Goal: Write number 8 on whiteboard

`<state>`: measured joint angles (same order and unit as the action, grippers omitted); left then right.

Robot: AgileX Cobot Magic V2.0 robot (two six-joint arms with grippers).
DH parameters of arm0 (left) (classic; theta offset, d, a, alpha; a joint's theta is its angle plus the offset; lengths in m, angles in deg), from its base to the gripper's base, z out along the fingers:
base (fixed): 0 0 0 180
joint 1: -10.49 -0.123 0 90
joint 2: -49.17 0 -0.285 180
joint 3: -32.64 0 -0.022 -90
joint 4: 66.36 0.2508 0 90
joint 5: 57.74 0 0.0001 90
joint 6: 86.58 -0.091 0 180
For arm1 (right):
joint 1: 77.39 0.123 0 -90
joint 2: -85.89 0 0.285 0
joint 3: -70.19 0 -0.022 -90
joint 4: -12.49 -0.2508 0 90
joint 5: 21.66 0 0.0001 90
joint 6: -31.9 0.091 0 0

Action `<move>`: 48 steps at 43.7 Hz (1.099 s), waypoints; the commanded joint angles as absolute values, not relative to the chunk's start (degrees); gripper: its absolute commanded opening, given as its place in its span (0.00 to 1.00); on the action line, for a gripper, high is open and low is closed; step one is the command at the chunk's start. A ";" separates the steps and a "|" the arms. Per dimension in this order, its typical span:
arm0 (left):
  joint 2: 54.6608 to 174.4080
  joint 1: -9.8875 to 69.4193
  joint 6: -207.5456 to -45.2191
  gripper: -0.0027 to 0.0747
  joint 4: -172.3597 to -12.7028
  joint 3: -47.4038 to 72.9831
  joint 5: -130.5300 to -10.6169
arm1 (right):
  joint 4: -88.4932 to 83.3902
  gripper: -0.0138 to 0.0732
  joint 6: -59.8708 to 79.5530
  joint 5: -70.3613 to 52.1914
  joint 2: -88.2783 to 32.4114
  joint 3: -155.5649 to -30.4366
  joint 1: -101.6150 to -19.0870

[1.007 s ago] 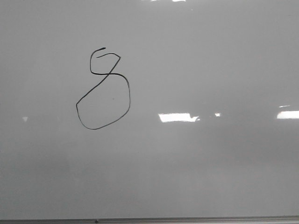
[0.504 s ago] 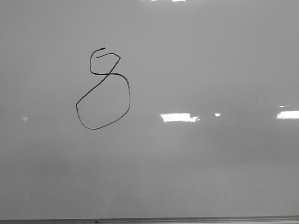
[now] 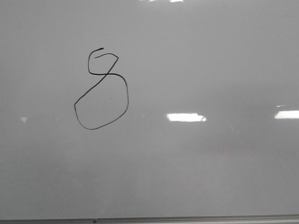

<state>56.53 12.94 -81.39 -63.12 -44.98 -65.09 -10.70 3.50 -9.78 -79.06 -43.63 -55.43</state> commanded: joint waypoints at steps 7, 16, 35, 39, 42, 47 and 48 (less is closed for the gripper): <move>55.90 12.91 -81.33 0.01 -63.63 -45.78 -60.73 | -0.02 0.09 20.66 -18.27 -85.80 -36.61 -67.45; 55.90 12.91 -81.33 0.01 -63.63 -45.78 -60.73 | 7.34 0.09 30.78 -17.69 -87.90 -32.21 -72.59; 55.90 12.91 -81.33 0.01 -63.63 -45.78 -60.73 | 8.59 0.09 30.79 -17.28 -87.90 -31.19 -73.21; 55.90 12.91 -81.33 0.01 -63.63 -45.78 -60.73 | 8.59 0.09 30.79 -17.28 -87.90 -31.19 -73.21; 55.90 12.91 -81.33 0.01 -63.63 -45.78 -60.73 | 8.59 0.09 30.79 -17.28 -87.90 -31.19 -73.21; 55.90 12.91 -81.33 0.01 -63.63 -45.78 -60.73 | 8.59 0.09 30.79 -17.28 -87.90 -31.19 -73.21; 55.90 12.91 -81.33 0.01 -63.63 -45.78 -60.73 | 8.59 0.09 30.79 -17.28 -87.90 -31.19 -73.21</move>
